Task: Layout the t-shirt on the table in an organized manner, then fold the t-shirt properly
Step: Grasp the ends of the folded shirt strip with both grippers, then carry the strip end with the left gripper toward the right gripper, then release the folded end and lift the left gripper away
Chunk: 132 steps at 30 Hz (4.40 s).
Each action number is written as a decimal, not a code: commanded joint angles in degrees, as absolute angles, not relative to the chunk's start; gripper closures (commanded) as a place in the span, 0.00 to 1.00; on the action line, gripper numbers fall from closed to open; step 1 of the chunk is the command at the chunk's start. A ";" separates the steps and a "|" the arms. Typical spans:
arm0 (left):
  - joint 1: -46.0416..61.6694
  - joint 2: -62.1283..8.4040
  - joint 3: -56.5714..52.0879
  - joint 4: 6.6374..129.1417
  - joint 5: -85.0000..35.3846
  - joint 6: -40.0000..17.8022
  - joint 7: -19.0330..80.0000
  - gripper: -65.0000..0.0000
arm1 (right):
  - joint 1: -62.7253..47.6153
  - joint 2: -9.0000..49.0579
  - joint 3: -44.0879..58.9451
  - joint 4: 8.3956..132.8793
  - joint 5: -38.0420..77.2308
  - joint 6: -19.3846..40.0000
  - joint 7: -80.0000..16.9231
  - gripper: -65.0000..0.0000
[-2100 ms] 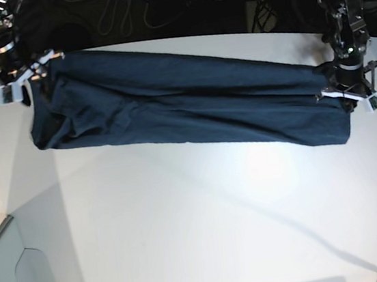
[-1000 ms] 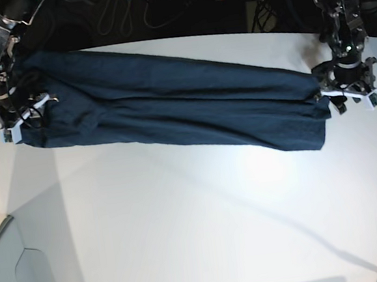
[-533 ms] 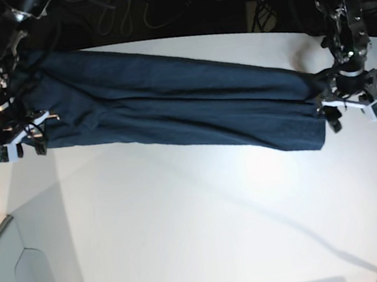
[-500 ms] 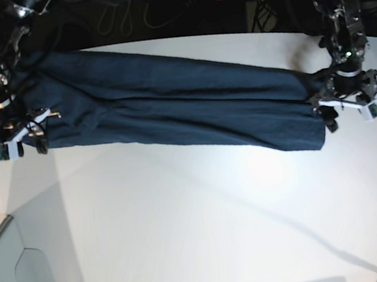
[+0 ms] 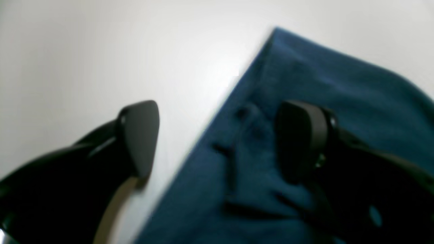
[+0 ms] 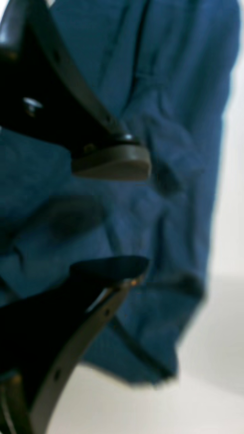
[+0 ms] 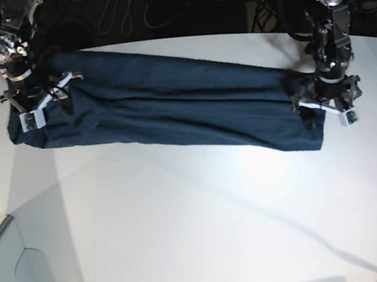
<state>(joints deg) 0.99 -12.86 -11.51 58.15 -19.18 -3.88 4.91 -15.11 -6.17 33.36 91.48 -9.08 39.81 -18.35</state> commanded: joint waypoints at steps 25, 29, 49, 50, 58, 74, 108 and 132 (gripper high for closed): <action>3.82 -11.38 -22.37 66.51 -19.56 -9.19 4.88 1.00 | -10.59 -1.89 31.25 77.14 -8.48 40.00 -16.66 0.46; 6.73 -10.95 -22.55 74.86 -19.56 -9.19 4.88 1.00 | -10.59 -1.89 28.62 77.23 -8.48 40.00 -16.66 0.46; 13.76 8.22 5.23 88.04 -1.45 -8.48 4.62 1.00 | -9.54 -3.03 22.46 77.32 -8.48 40.00 -16.66 0.46; 13.85 8.92 6.90 86.99 0.66 -8.48 4.62 1.00 | -9.54 -3.03 22.46 77.32 -8.48 40.00 -16.66 0.46; 11.74 9.00 12.70 77.76 5.58 -8.48 4.53 1.00 | -9.45 -2.86 22.46 77.49 -8.48 40.00 -16.66 0.46; 9.54 9.00 15.16 76.70 5.49 -8.48 4.79 0.80 | -9.36 -2.77 22.73 82.33 -8.48 40.00 -16.66 0.46; 8.48 4.97 21.93 71.60 5.23 -9.19 4.70 0.77 | -12.35 -1.80 38.46 93.76 -8.48 40.00 -17.10 0.33; 11.56 -0.57 23.16 86.64 5.23 -8.57 4.79 0.77 | -6.37 3.74 38.20 69.85 -8.48 40.00 -17.10 0.33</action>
